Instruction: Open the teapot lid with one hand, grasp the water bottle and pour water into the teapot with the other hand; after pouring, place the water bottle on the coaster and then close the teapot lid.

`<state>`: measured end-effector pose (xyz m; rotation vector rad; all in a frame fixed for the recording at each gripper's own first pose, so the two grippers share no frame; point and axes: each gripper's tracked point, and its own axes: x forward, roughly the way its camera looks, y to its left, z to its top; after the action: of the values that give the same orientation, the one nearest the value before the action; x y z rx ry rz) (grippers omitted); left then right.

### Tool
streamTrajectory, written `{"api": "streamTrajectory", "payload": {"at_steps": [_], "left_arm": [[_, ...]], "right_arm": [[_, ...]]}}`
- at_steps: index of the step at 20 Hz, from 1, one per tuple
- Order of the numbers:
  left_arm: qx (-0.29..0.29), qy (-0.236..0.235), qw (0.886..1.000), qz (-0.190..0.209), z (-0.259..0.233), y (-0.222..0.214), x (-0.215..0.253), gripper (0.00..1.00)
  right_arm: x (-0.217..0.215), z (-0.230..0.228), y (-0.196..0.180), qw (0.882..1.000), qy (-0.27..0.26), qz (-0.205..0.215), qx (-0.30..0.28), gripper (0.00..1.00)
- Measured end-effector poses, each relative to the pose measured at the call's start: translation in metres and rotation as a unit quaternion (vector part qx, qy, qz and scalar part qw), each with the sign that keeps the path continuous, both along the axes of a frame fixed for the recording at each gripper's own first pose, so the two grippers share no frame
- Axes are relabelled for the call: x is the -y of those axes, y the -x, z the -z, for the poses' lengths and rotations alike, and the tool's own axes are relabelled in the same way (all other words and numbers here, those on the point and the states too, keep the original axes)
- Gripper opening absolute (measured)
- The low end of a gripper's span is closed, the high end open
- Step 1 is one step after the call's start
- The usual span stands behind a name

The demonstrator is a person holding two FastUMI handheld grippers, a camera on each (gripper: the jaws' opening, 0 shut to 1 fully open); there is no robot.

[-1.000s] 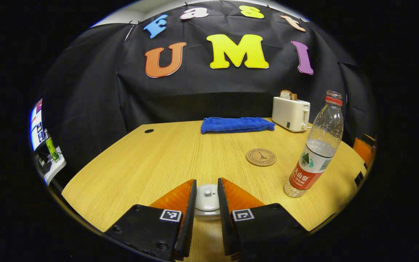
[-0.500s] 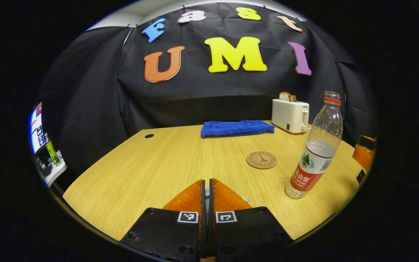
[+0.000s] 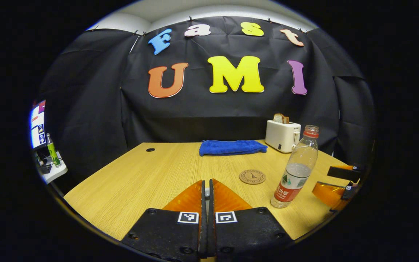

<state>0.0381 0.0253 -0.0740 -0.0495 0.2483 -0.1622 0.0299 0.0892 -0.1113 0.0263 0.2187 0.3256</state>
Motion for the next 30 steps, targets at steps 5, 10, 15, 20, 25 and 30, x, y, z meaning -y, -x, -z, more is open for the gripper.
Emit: {"api": "streamTrajectory", "payload": {"at_steps": [5,10,15,20,25,30], "left_arm": [[0.015,0.025,1.000,0.000,-0.013,0.015,-0.006,0.03],[0.019,0.024,1.000,-0.005,-0.015,0.024,-0.014,0.03],[0.016,0.028,0.999,-0.002,-0.013,0.027,-0.018,0.03],[0.022,0.038,0.999,-0.007,-0.017,0.027,-0.027,0.03],[0.031,0.044,0.998,-0.024,-0.025,0.025,-0.047,0.03],[0.025,0.027,0.998,-0.042,-0.021,0.025,-0.069,0.03]], "right_arm": [[-0.025,0.011,-0.024,1.000,-0.010,-0.006,-0.020,0.96],[-0.037,0.016,-0.041,0.999,-0.020,0.002,-0.034,0.96],[-0.036,0.016,-0.047,0.999,-0.023,0.017,-0.039,0.95],[-0.041,0.017,-0.046,0.999,-0.010,0.018,-0.043,0.73],[-0.051,-0.003,-0.048,0.998,0.061,-0.014,-0.002,0.71],[-0.040,-0.016,-0.069,0.975,0.217,0.000,0.046,0.70]]}}
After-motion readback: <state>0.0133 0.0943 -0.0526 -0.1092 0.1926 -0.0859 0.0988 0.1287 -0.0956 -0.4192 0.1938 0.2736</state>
